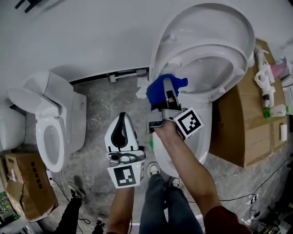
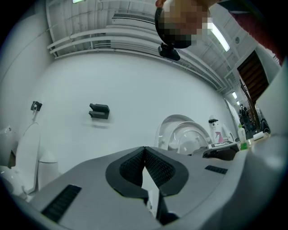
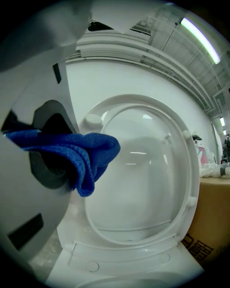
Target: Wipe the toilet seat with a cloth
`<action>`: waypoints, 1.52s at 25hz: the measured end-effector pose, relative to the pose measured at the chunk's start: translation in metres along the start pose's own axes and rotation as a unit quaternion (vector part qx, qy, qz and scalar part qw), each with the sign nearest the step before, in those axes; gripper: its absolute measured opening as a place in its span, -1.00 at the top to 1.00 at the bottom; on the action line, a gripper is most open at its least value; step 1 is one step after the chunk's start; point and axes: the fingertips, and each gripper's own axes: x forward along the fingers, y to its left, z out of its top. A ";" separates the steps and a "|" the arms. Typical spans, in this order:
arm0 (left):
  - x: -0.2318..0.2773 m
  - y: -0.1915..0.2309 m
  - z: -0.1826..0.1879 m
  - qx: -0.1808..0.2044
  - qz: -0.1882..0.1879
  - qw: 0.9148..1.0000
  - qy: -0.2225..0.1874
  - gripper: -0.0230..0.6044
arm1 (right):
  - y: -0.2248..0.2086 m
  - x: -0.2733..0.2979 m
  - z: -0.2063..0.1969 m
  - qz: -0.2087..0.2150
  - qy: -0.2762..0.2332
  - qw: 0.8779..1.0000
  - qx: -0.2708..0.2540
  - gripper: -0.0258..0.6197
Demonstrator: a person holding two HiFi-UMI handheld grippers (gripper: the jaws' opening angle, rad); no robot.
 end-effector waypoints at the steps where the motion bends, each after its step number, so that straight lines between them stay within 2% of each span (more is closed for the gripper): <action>1: 0.001 0.000 0.005 0.000 0.001 1.000 -0.002 0.88 | 0.010 0.002 0.002 0.007 -0.001 1.000 -0.001 0.76; 5: 0.005 -0.001 0.026 0.000 0.001 1.000 -0.012 0.88 | 0.048 0.007 0.011 0.031 -0.003 1.000 -0.003 0.76; 11: 0.008 -0.006 0.049 0.000 -0.003 1.000 -0.022 0.88 | 0.074 0.006 0.013 0.034 0.006 0.999 0.003 0.76; 14: 0.009 -0.011 0.055 0.001 -0.006 1.000 -0.026 0.88 | 0.092 0.006 0.019 0.053 0.018 0.997 -0.046 0.76; 17: 0.010 -0.015 0.058 0.000 -0.009 1.000 -0.030 0.88 | 0.114 0.016 0.025 0.067 0.038 0.987 -0.141 0.76; 19: 0.011 -0.019 0.059 -0.001 -0.011 1.000 -0.028 0.88 | 0.123 0.021 0.029 0.062 0.056 0.968 -0.235 0.76; 20: 0.012 -0.021 0.059 -0.001 -0.012 1.000 -0.027 0.88 | 0.126 0.023 0.030 0.059 0.066 0.952 -0.294 0.75; 21: 0.012 -0.023 0.060 -0.002 -0.014 1.000 -0.027 0.88 | 0.130 0.024 0.030 0.056 0.075 0.930 -0.355 0.75; 23: 0.014 -0.029 0.062 -0.006 -0.019 0.999 -0.030 0.88 | 0.136 0.024 0.030 0.052 0.087 0.880 -0.465 0.75; 25: 0.017 -0.035 0.063 -0.009 -0.025 0.999 -0.033 0.88 | 0.143 0.022 0.033 0.050 0.092 0.831 -0.547 0.76; 27: 0.018 -0.040 0.061 -0.008 -0.029 0.999 -0.028 0.88 | 0.150 0.022 0.037 0.048 0.090 0.794 -0.600 0.75; 28: 0.019 -0.042 0.060 -0.008 -0.030 0.999 -0.026 0.88 | 0.154 0.022 0.041 0.047 0.087 0.782 -0.615 0.75; 29: 0.020 -0.044 0.059 -0.008 -0.031 0.999 -0.026 0.88 | 0.157 0.022 0.045 0.047 0.084 0.775 -0.625 0.75; 31: 0.022 -0.049 0.060 -0.009 -0.033 0.999 -0.027 0.88 | 0.163 0.022 0.056 0.045 0.078 0.769 -0.633 0.75; 36: 0.027 -0.068 0.060 -0.014 -0.044 0.999 -0.026 0.88 | 0.173 0.016 0.096 0.039 0.053 0.770 -0.635 0.75; 38: 0.029 -0.078 0.059 -0.016 -0.051 0.998 -0.025 0.88 | 0.173 0.013 0.116 0.032 0.043 0.774 -0.631 0.75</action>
